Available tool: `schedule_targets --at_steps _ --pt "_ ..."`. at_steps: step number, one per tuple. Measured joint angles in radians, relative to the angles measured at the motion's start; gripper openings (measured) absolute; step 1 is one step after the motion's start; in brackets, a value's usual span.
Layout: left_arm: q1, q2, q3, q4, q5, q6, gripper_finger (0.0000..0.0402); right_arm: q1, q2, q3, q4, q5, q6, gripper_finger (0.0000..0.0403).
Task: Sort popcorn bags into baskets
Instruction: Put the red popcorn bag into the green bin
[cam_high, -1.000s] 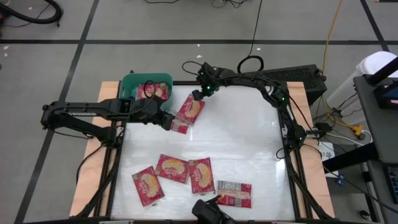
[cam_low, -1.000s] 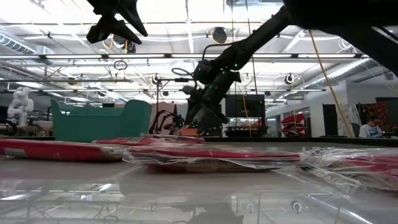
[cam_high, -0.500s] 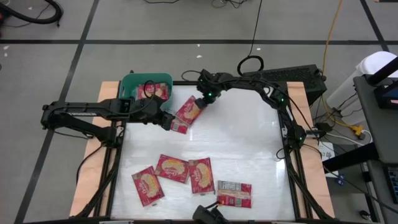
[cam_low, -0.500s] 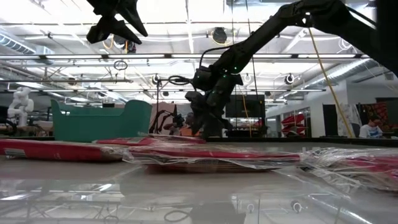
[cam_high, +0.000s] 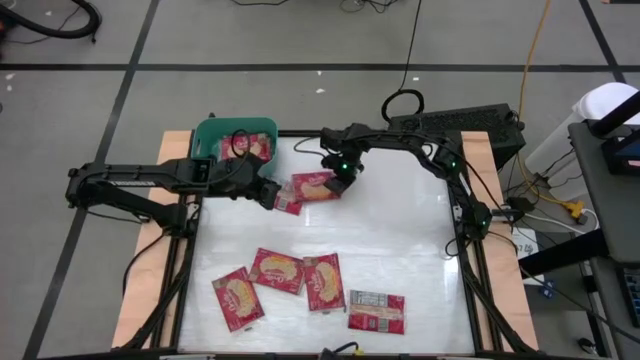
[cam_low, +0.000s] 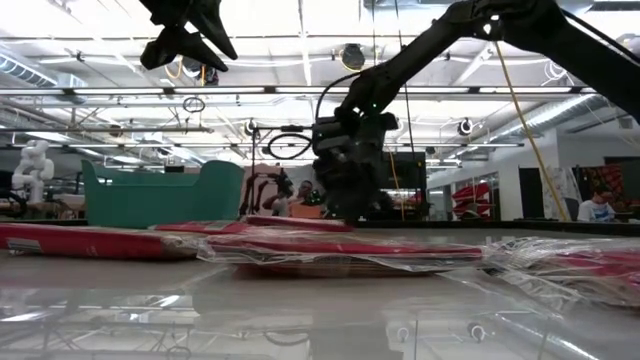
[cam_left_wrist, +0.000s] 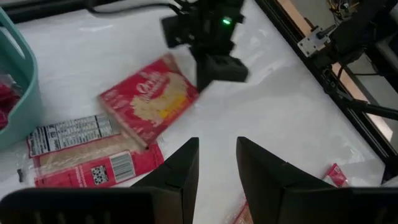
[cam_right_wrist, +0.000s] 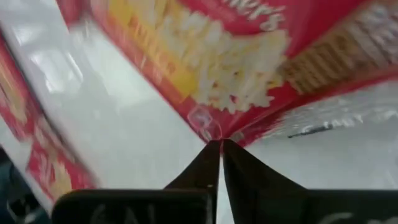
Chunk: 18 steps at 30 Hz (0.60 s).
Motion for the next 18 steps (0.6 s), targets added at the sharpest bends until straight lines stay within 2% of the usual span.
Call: schedule_targets --at_steps 7,10,15,18 --pt "0.000 0.000 0.000 0.001 -0.008 0.002 0.0111 0.003 -0.076 0.000 -0.058 0.004 -0.002 0.0053" --pt "0.000 0.000 0.000 0.000 -0.008 0.002 0.0111 -0.004 -0.106 0.000 -0.053 0.015 0.013 0.0083" --pt "0.003 0.000 0.000 0.001 -0.008 0.003 0.0111 -0.020 -0.141 0.000 -0.023 0.122 0.042 0.0140" --pt "0.003 0.000 0.000 0.001 -0.009 0.003 0.0111 -0.040 -0.144 0.000 0.011 0.129 0.073 0.0171"
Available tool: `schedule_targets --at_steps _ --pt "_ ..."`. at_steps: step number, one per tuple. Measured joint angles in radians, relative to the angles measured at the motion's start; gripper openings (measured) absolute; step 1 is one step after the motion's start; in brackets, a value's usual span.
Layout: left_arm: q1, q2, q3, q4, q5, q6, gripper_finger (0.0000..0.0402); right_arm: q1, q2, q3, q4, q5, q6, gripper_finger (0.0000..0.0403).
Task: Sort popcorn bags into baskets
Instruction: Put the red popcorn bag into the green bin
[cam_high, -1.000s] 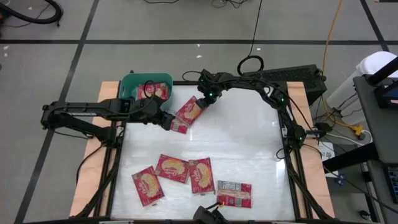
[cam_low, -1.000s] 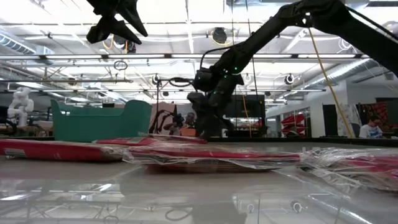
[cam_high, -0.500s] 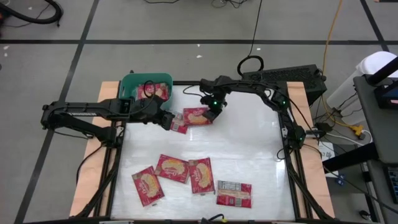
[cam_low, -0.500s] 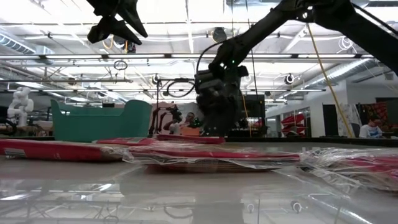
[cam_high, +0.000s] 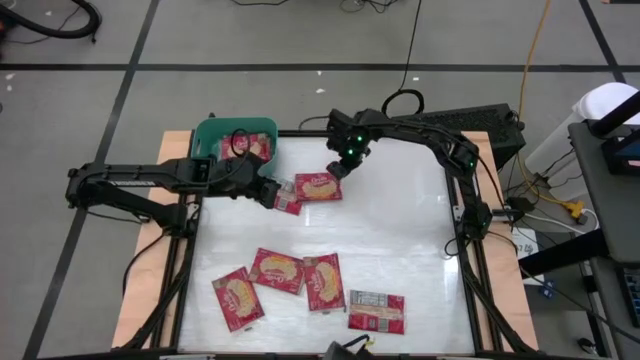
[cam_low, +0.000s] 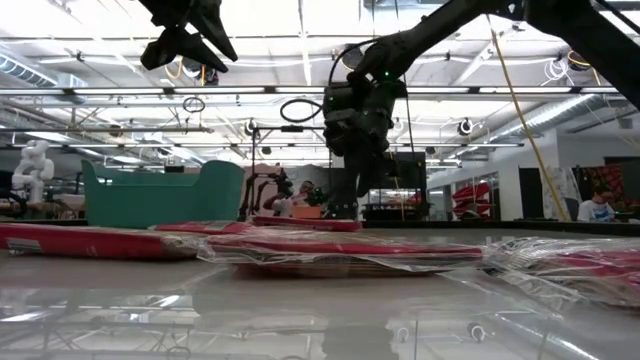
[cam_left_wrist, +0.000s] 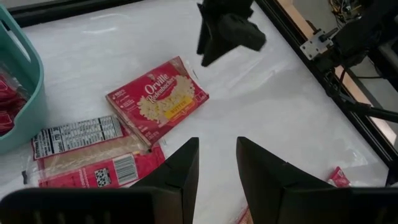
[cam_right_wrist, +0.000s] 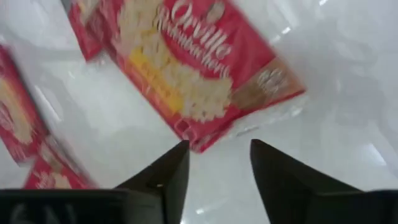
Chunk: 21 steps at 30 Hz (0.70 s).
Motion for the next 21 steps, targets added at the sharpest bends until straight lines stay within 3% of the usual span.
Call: schedule_targets --at_steps 10,21 --pt "0.000 0.000 0.000 0.000 0.000 -0.029 0.0111 -0.068 -0.002 -0.037 0.150 -0.054 0.043 0.0246" --pt "0.000 0.000 0.000 0.001 0.000 -0.037 0.0111 -0.073 -0.002 -0.203 0.350 -0.080 0.116 0.0286"
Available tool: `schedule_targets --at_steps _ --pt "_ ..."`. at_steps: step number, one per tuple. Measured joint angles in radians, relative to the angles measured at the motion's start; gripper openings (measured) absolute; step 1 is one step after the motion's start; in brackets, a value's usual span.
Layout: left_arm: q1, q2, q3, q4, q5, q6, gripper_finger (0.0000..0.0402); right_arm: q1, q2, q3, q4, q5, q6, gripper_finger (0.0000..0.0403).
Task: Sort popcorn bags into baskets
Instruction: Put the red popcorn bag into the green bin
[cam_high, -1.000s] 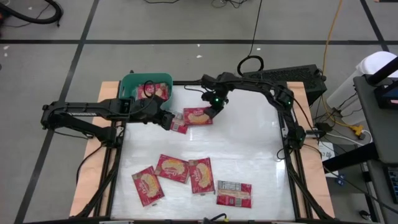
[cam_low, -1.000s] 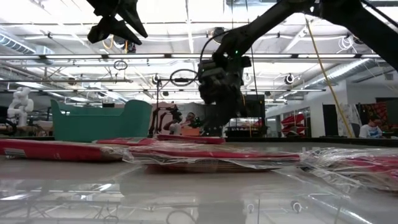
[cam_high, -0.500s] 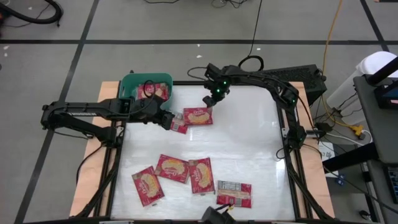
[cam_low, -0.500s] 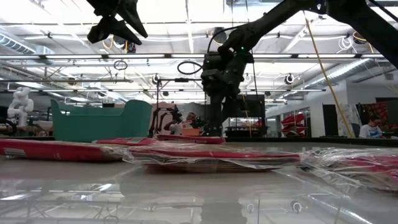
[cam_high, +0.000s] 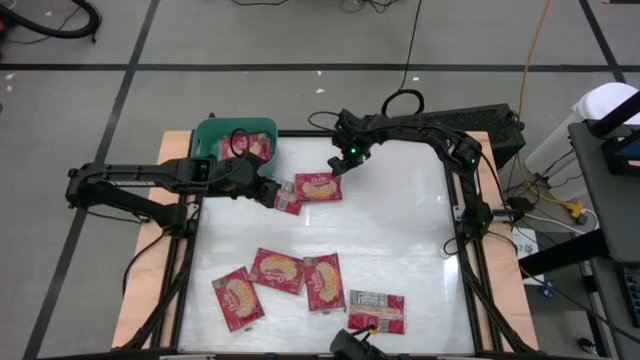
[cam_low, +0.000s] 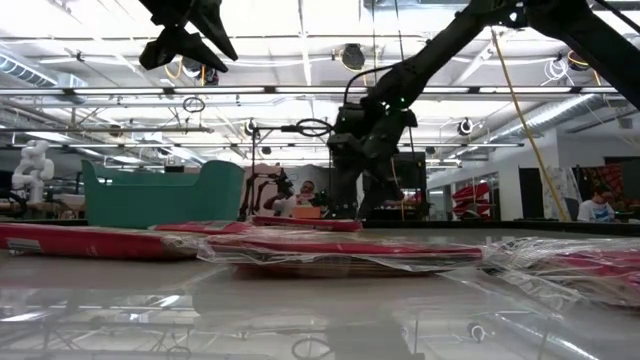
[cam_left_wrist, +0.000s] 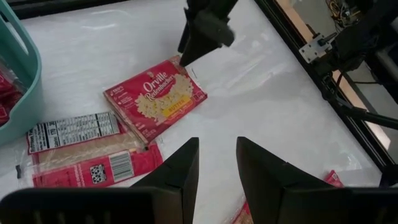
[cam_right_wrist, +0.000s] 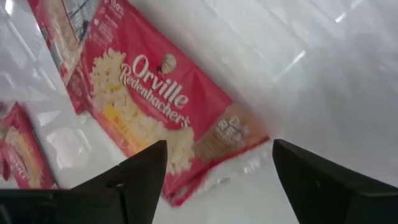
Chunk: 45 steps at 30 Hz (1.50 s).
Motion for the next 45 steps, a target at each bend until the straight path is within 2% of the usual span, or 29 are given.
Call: schedule_targets --at_steps 6,17,24,34,45 --pt "0.000 0.000 0.000 0.002 0.000 0.002 0.0111 0.013 -0.001 -0.090 0.161 0.005 0.108 0.0283" --pt "0.000 0.000 0.000 0.003 0.000 0.003 0.0111 0.046 -0.013 -0.109 0.164 -0.022 0.091 0.0281" --pt "0.000 0.000 0.000 0.002 0.000 0.002 0.0111 0.041 -0.068 -0.105 0.182 -0.024 0.081 0.0281" --pt "0.000 0.000 0.000 0.000 0.000 0.013 0.0111 0.043 -0.015 -0.105 0.220 -0.019 0.045 0.0281" --pt "0.000 0.000 0.000 0.005 0.000 0.029 0.0111 0.105 -0.005 -0.135 0.230 -0.011 0.014 0.0274"
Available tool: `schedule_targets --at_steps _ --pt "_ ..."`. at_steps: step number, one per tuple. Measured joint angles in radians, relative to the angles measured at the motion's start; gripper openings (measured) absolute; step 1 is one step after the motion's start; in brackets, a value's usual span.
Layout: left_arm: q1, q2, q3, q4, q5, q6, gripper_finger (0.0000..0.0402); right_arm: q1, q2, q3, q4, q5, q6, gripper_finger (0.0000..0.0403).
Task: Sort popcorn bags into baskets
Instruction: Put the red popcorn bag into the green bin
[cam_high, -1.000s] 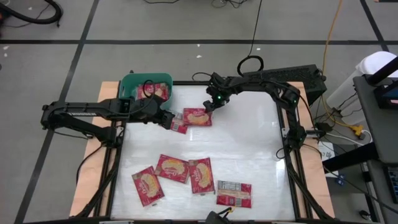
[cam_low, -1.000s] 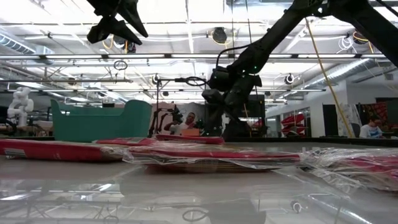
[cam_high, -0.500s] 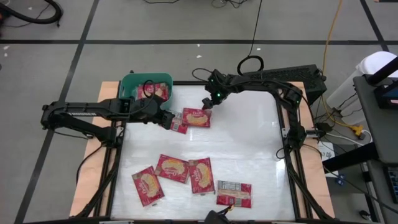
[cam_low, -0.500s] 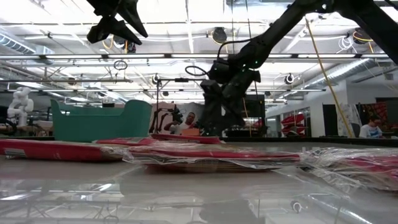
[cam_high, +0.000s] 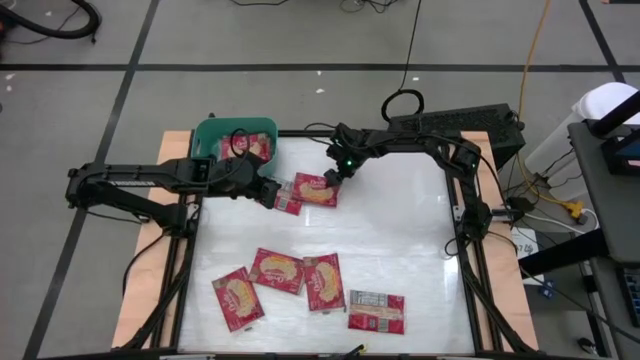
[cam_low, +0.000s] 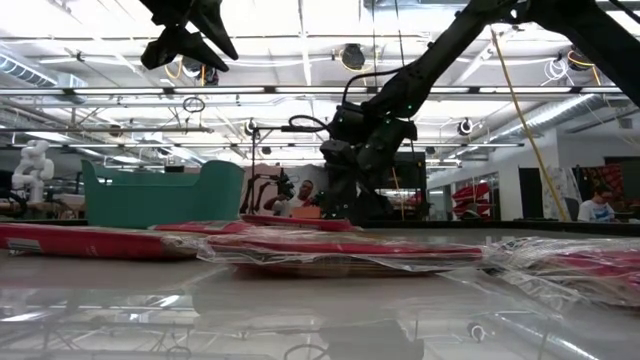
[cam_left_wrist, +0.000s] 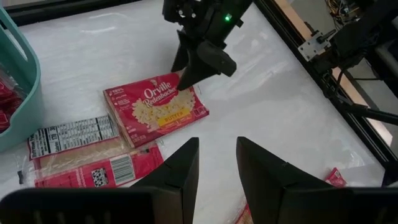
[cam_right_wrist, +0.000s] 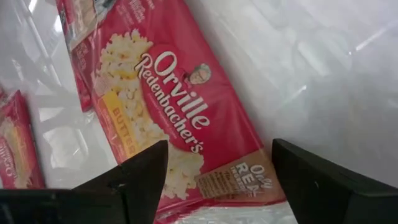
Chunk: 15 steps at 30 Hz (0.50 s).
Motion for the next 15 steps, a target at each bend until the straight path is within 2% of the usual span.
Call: schedule_targets --at_steps 3,6,15 --pt "0.000 0.000 0.000 0.000 0.000 -0.001 0.0111 0.013 0.000 -0.001 -0.018 -0.002 0.001 0.0251" --pt "0.000 0.000 0.000 0.001 0.000 -0.001 0.0111 0.018 0.001 -0.002 -0.030 -0.005 -0.010 0.0210" --pt "0.000 0.000 0.000 -0.002 0.000 0.006 0.0111 0.021 0.007 -0.007 -0.007 -0.028 -0.007 0.0039"
